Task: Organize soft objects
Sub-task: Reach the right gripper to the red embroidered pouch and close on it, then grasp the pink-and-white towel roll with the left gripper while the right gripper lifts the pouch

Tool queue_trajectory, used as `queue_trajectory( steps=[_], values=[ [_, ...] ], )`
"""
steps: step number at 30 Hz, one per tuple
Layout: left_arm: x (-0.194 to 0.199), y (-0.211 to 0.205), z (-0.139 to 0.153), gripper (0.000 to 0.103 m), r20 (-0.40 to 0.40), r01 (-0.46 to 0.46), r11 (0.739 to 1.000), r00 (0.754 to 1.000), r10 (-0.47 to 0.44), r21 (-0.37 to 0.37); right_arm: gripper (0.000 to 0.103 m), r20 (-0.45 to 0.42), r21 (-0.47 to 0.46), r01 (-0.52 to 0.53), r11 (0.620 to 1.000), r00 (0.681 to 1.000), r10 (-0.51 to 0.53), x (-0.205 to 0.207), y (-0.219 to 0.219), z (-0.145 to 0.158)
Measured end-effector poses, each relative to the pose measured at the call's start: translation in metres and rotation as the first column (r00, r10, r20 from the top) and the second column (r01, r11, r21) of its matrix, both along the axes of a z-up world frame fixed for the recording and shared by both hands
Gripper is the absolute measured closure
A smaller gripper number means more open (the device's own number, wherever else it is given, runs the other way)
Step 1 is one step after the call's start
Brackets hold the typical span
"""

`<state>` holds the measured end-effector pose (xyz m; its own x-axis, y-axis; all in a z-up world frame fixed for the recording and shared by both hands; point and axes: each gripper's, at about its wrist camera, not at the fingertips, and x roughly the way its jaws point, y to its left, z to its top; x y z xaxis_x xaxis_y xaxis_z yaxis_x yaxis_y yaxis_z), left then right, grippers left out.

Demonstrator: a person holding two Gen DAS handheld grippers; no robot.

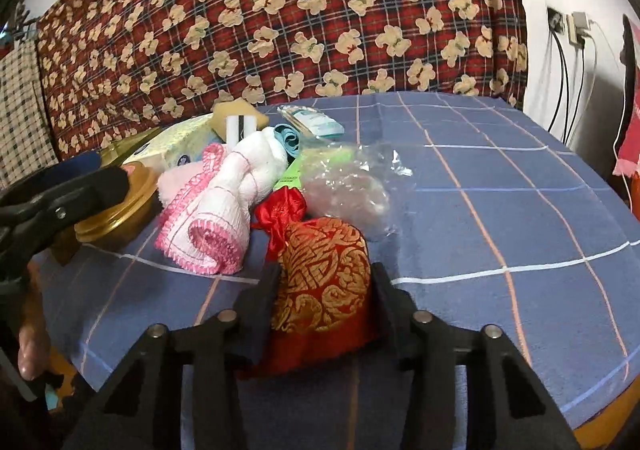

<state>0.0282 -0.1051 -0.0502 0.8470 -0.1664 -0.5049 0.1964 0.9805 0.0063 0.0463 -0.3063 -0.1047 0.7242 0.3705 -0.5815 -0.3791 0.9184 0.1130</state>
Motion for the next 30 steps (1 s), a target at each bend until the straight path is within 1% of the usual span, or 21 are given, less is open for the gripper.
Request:
queue_trajectory(
  steps=[1, 3, 7, 12, 14, 18, 23, 25, 27, 30],
  values=[
    [0.001, -0.002, -0.001, 0.015, -0.004, 0.008, 1.0, 1.0, -0.008, 0.0, 0.066, 0.001, 0.004, -0.011, 1.0, 1.0, 0.011, -0.001, 0.0, -0.001],
    [0.003, -0.007, -0.003, 0.02, -0.018, 0.025, 1.0, 1.0, -0.025, 0.002, 0.073, 0.007, 0.033, -0.025, 0.999, 1.0, 0.025, -0.003, -0.003, 0.0],
    [0.007, -0.018, -0.007, 0.023, -0.04, 0.063, 0.998, 0.997, -0.062, 0.006, 0.074, 0.053, 0.08, -0.035, 0.996, 0.998, 0.03, -0.01, -0.008, 0.009],
    [0.02, -0.027, -0.012, 0.038, -0.077, 0.081, 0.997, 0.994, -0.081, 0.007, 0.074, 0.086, 0.124, -0.023, 0.992, 0.996, 0.013, -0.014, -0.017, 0.016],
    [0.027, -0.032, -0.016, 0.042, -0.098, 0.085, 0.996, 0.992, -0.084, 0.009, 0.074, 0.099, 0.149, -0.011, 0.989, 0.995, -0.004, -0.016, -0.023, 0.018],
    [0.035, -0.042, -0.021, 0.042, -0.121, 0.109, 0.994, 0.987, -0.106, 0.012, 0.074, 0.113, 0.175, 0.006, 0.985, 0.993, -0.026, -0.016, -0.031, 0.021],
    [0.048, -0.047, -0.026, 0.043, -0.163, 0.104, 0.995, 0.981, -0.1, 0.012, 0.074, 0.129, 0.194, 0.018, 0.981, 0.991, -0.043, -0.014, -0.034, 0.022],
    [0.053, -0.046, -0.028, 0.052, -0.184, 0.113, 0.994, 0.976, -0.113, -0.01, 0.074, 0.137, 0.2, 0.021, 0.98, 0.989, -0.049, -0.014, -0.036, 0.023],
    [0.056, -0.046, -0.031, 0.069, -0.192, 0.114, 0.993, 0.975, -0.113, -0.007, 0.074, 0.152, 0.21, 0.022, 0.977, 0.987, -0.054, -0.015, -0.036, 0.025],
    [0.055, -0.046, -0.034, 0.078, -0.182, 0.128, 0.992, 0.975, -0.128, -0.009, 0.074, 0.165, 0.219, 0.019, 0.976, 0.985, -0.057, -0.017, -0.037, 0.026]
  ],
)
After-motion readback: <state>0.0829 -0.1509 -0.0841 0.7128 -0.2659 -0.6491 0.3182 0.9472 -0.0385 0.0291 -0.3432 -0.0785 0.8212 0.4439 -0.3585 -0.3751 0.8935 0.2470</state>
